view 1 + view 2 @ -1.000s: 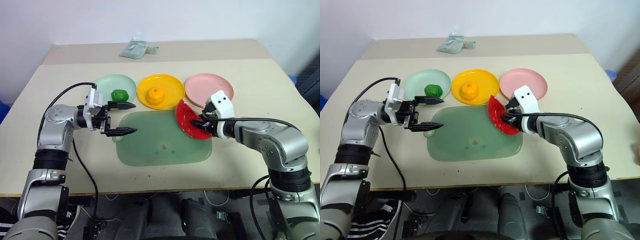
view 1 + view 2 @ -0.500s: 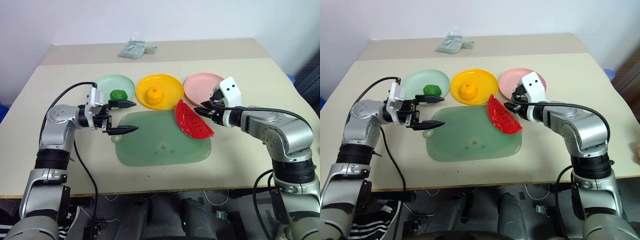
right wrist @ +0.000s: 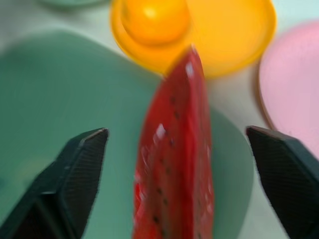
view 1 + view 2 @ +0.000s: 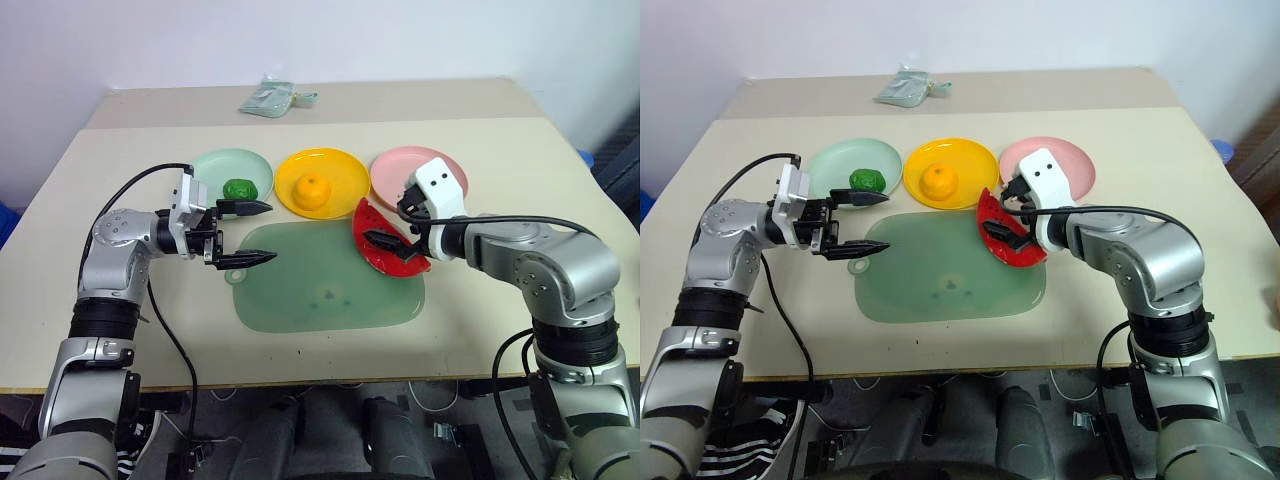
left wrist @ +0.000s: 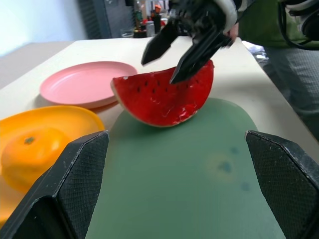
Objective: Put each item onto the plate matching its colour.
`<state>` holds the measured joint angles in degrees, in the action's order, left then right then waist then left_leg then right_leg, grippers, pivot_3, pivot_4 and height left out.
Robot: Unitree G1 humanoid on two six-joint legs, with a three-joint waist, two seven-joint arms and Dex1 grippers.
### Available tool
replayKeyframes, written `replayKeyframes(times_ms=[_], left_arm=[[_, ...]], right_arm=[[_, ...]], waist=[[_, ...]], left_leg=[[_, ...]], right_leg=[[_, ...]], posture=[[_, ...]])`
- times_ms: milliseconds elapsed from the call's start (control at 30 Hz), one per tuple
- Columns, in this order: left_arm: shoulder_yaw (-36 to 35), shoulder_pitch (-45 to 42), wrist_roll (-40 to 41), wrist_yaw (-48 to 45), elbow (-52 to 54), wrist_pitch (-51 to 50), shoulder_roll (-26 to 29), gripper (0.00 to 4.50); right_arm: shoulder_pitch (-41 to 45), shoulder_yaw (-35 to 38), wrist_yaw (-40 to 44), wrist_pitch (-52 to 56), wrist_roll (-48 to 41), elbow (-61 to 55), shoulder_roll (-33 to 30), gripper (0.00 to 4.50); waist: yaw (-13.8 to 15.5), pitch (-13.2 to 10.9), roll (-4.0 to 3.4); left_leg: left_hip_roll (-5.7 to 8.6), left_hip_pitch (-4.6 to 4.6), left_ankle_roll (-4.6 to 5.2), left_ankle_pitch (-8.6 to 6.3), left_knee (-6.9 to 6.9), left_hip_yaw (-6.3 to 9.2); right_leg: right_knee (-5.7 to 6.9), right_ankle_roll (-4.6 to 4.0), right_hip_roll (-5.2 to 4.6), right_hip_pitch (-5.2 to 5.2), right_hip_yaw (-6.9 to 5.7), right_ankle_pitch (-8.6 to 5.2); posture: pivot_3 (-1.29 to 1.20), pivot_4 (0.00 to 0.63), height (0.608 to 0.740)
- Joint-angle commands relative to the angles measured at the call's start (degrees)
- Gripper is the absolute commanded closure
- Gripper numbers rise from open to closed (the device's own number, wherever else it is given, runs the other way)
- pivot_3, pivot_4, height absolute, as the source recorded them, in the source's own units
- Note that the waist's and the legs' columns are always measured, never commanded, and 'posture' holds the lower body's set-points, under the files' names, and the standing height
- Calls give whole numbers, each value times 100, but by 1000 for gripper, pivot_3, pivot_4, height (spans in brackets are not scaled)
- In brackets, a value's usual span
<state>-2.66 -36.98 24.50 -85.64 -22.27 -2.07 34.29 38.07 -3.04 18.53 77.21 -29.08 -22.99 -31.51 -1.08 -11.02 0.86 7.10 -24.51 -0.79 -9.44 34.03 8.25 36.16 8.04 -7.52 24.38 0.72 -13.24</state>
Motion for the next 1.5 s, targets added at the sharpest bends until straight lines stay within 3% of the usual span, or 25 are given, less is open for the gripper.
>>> replayKeyframes(times_ms=[33, 333, 433, 533, 600, 767, 933, 1033, 1100, 1267, 1467, 1500], left_arm=[[-166, -69, 143, -16, 175, 25, 97, 0], [-182, 7, 106, 49, 261, 69, 69, 0], [-184, 31, 106, 79, 290, 73, 68, 0], [-184, 56, 105, 93, 306, 82, 82, 0], [-182, 64, 102, 109, 314, 80, 86, 0], [-195, 39, 138, 135, 293, 30, 60, 0], [-189, -45, 140, 181, 233, 44, 9, 0], [-160, -100, 123, 208, 166, 88, -66, 0], [-130, -126, 103, 233, 145, 108, -125, 0], [-126, -129, 77, 251, 194, 106, -165, 0], [-214, 57, 123, 333, 430, -6, -38, 0], [-231, 98, 138, 349, 479, -27, -15, 0]], right_arm=[[69, 121, -139, 102, 107, -65, 113, 90], [-194, -75, -199, 147, 272, 172, 318, 90], [-255, -58, -165, 59, 341, 285, 288, 904], [-257, -23, -116, 64, 376, 302, 282, 2377], [-251, -22, -101, 54, 413, 302, 267, 2853], [112, 382, 14, -152, 327, 300, 379, 2878], [781, 882, -149, -1067, 689, 1263, 281, 2878], [1196, 825, -82, -1839, 990, 2360, 252, 2878], [1405, 381, 12, -2887, 1568, 3378, 160, 2878], [2008, 237, 147, -4815, 2095, 5913, 503, 2878], [2534, 350, 247, -5820, 2269, 7384, 734, 44], [2576, 367, 246, -5912, 2283, 7407, 723, 44]], waist=[[0, 0, 0], [12, 0, 0], [14, 0, 0], [13, 0, 0], [5, 0, 0], [8, -1, -1], [7, -1, -1], [18, 0, -1], [0, 0, -1], [-33, -1, -1], [-164, -1, -2], [-168, -2, -3]], left_leg=[[0, 0, 0, 0, -1, -1], [0, 0, 0, 0, 0, -3], [1, 0, 0, 0, 2, -5], [0, 0, 0, 0, 1, -4], [0, 0, 0, 0, 1, -4], [-1, 0, 0, 0, 1, -5], [-1, 1, 0, 0, 1, -7], [0, 1, 0, 0, 0, -8], [0, 2, 0, 0, 1, -11], [-1, 3, -1, 1, -2, -22], [-1, 4, -1, 1, -11, -12], [-2, 4, -1, 1, -12, -11]], right_leg=[[0, 0, 0, 1, 1, 0], [0, 0, 1, 1, 3, 0], [0, 1, 1, 0, 3, 1], [0, 1, 2, 0, 3, 1], [0, 1, 3, 0, 3, 1], [0, 1, 3, 1, 4, 1], [0, 1, 5, 0, 5, 1], [-1, 1, 6, -1, 4, 1], [-1, 1, 6, -1, 6, 1], [1, 0, 10, 0, 8, 2], [4, 0, 11, 4, 13, 3], [4, 0, 13, 6, 15, 3]], posture=[[0, 150, 740], [0, 150, 740], [0, 150, 740], [0, 150, 740], [0, 150, 740], [0, 150, 740], [0, 150, 740], [0, 150, 740], [0, 150, 740], [0, 150, 740], [0, 150, 740], [0, 150, 740]])
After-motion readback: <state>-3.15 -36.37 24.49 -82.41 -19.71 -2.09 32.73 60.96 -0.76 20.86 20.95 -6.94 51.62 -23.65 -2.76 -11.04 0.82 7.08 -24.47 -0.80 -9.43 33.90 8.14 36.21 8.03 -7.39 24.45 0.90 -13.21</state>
